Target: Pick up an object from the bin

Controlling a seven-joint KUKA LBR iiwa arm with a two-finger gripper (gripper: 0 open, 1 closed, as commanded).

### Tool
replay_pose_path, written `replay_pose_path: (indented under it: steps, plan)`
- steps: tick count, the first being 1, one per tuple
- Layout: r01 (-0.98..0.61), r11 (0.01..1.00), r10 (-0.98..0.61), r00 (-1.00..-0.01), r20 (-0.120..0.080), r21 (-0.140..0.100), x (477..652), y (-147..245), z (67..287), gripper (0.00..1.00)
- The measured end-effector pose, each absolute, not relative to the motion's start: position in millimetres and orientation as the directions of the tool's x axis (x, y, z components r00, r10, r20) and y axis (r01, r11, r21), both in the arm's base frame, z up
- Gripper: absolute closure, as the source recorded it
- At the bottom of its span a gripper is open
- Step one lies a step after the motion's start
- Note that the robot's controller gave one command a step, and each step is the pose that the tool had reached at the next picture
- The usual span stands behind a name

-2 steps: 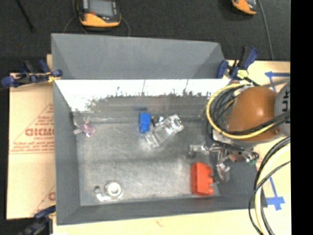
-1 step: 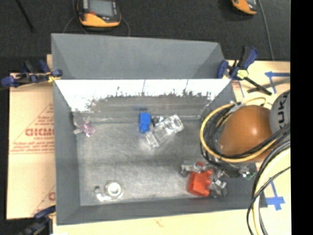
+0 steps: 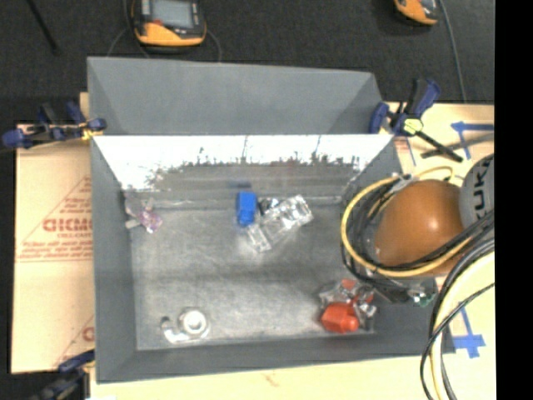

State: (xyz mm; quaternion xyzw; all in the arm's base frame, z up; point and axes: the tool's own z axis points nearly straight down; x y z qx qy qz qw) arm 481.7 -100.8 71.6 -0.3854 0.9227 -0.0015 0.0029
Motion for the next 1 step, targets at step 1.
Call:
replay_pose_path:
  steps: [1]
  plan:
    - [-0.716, 0.698, -0.716, -0.698, -0.007, -0.010, 496.9, -86.3, 247.9, 1.00]
